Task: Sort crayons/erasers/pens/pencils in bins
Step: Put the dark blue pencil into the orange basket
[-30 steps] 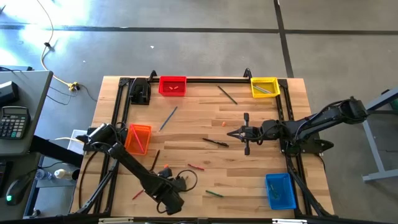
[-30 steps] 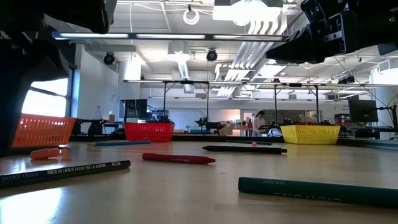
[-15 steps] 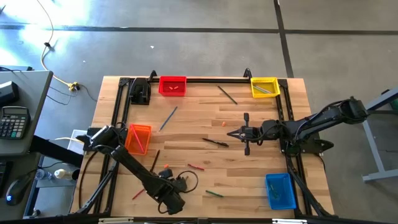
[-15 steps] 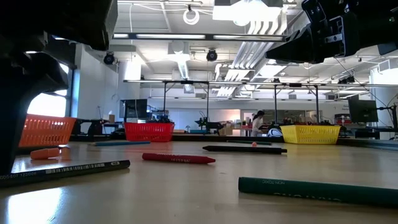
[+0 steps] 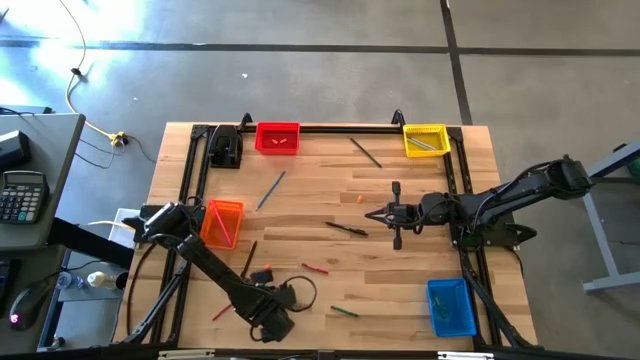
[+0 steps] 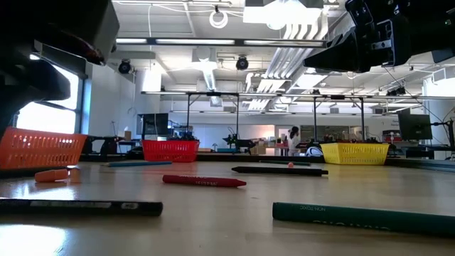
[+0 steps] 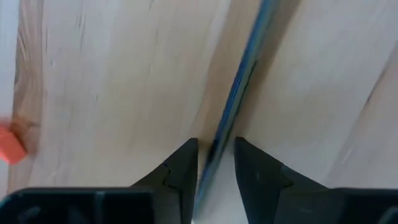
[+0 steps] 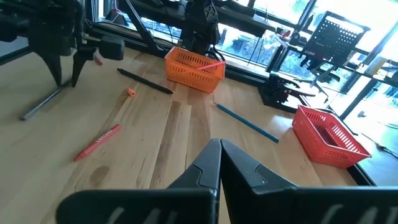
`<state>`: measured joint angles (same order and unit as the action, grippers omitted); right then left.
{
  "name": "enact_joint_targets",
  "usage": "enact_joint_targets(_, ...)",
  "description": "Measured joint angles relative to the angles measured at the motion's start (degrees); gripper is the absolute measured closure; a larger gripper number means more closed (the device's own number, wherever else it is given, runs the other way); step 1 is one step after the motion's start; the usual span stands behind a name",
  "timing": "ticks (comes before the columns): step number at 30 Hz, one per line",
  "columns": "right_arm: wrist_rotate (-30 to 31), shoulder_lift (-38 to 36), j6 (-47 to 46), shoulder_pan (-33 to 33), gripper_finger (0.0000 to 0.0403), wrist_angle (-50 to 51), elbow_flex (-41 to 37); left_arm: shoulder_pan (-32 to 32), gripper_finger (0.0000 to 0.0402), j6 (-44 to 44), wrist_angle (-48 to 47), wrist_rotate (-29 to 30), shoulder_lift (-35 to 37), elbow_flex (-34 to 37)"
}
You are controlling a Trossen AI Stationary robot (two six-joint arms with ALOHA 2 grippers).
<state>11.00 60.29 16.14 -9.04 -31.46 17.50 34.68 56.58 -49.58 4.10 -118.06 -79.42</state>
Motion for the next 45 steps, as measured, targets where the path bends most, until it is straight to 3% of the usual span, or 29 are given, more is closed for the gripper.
enact_joint_targets(9,0.00,0.00,-0.20,0.00,0.0403,-0.02,0.00,0.68,0.0353,-9.41,-1.53,-1.96,-0.07,0.12)
enact_joint_targets(18,0.00,0.00,-0.20,0.00,0.0403,-0.02,0.00,0.96,0.0394,-10.77,-2.07,-3.08,-0.11,0.24)
enact_joint_targets(45,-0.02,0.00,-0.66,0.00,0.0403,0.17,0.00,6.84,0.0400,6.89,-1.77,6.92,6.33,1.57)
